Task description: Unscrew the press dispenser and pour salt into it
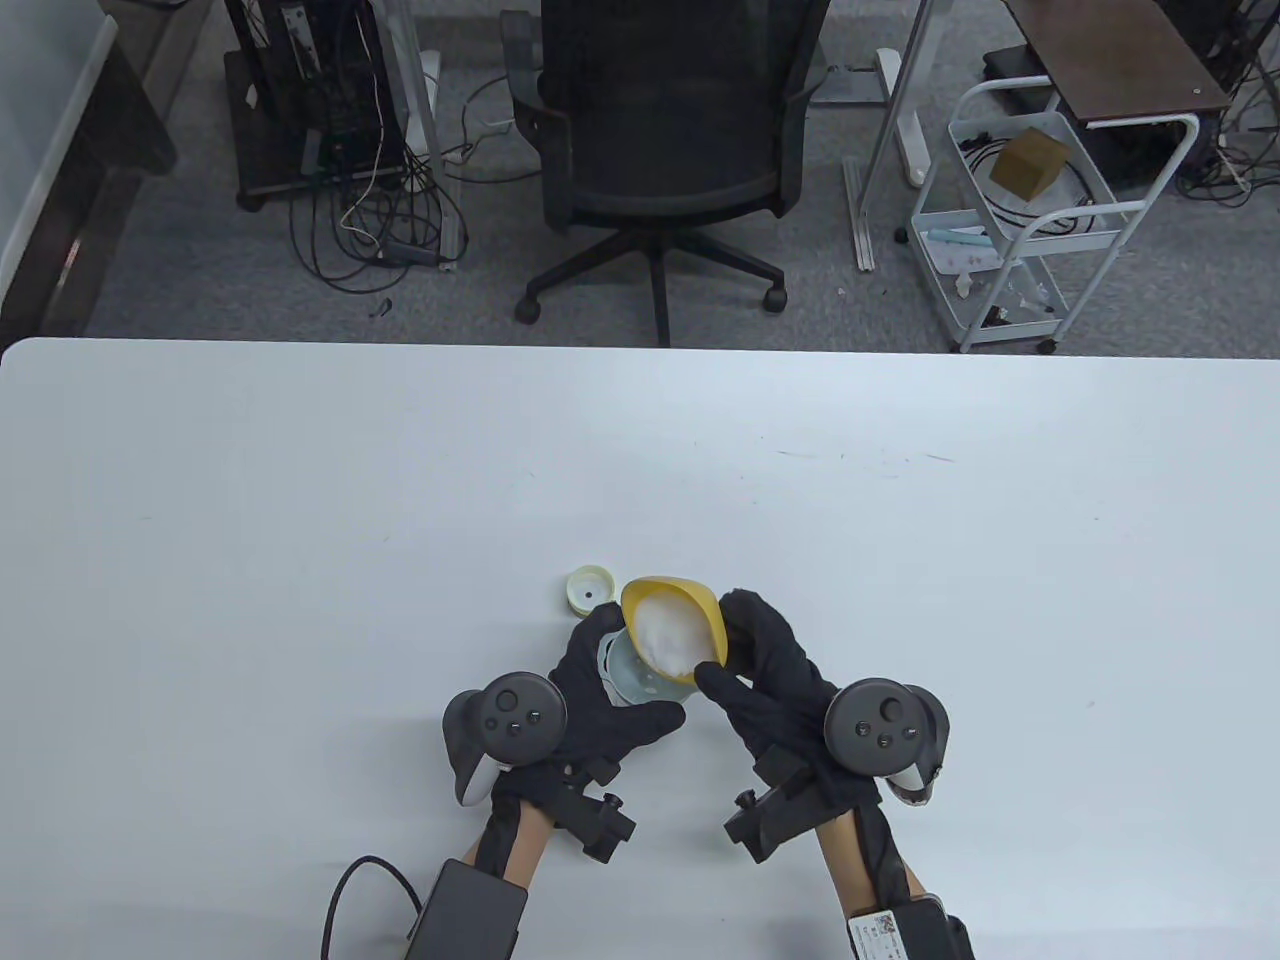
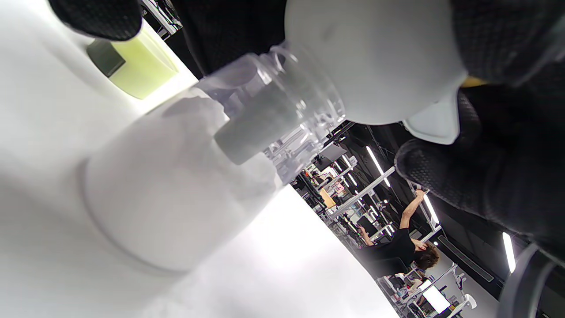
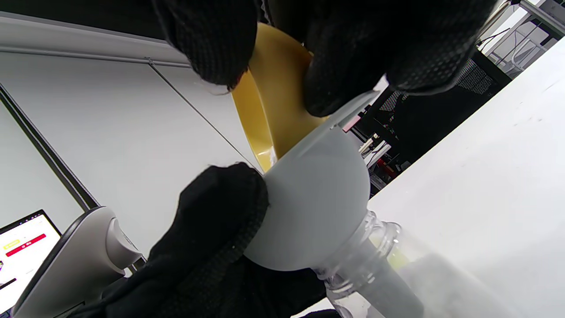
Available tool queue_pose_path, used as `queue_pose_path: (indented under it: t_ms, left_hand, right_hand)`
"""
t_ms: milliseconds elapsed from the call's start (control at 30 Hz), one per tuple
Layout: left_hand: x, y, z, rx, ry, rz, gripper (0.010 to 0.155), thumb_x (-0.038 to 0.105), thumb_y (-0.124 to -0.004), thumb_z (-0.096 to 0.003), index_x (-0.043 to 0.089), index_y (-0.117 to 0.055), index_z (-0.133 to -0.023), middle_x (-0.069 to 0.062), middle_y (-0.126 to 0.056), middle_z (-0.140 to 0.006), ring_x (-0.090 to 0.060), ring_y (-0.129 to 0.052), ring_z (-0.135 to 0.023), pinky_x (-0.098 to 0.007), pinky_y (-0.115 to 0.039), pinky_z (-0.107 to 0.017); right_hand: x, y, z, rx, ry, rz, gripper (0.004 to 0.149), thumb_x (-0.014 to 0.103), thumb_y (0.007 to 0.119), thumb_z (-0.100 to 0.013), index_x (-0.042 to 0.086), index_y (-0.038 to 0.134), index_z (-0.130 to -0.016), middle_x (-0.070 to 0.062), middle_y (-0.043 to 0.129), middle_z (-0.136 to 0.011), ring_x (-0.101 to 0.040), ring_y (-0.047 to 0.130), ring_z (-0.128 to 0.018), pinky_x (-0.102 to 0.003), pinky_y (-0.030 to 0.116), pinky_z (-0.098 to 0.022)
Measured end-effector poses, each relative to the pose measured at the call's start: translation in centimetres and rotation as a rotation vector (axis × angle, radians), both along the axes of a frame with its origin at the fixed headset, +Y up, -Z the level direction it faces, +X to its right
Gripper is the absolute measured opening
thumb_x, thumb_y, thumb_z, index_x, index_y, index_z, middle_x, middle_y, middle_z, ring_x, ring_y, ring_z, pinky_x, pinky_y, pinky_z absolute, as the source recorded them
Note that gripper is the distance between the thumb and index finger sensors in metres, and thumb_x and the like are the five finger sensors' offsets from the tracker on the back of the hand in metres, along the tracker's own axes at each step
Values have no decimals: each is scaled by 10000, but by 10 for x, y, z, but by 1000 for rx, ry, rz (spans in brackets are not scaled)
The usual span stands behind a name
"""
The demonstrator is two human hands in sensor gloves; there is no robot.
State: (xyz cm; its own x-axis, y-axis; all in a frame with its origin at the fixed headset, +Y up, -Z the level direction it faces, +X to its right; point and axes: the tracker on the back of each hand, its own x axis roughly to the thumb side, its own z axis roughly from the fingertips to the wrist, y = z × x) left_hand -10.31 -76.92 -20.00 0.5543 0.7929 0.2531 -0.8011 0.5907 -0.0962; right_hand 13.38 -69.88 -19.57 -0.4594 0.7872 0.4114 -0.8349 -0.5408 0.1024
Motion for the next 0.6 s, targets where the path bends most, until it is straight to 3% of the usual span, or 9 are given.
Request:
queue_pose_path:
  t_ms: [600]
  left_hand:
    - [0,0,0,0,0,0,1245,771,-828,-351,36,-297,-1205,-171,-707,-1132,-405,-850,-976,-793,-656,-612]
  right_hand:
    - [0,0,0,3,-1,4,740,280,755,-592,-93,396,-1122,-359,597,-1043,-411,845,-774,-658,703,-618]
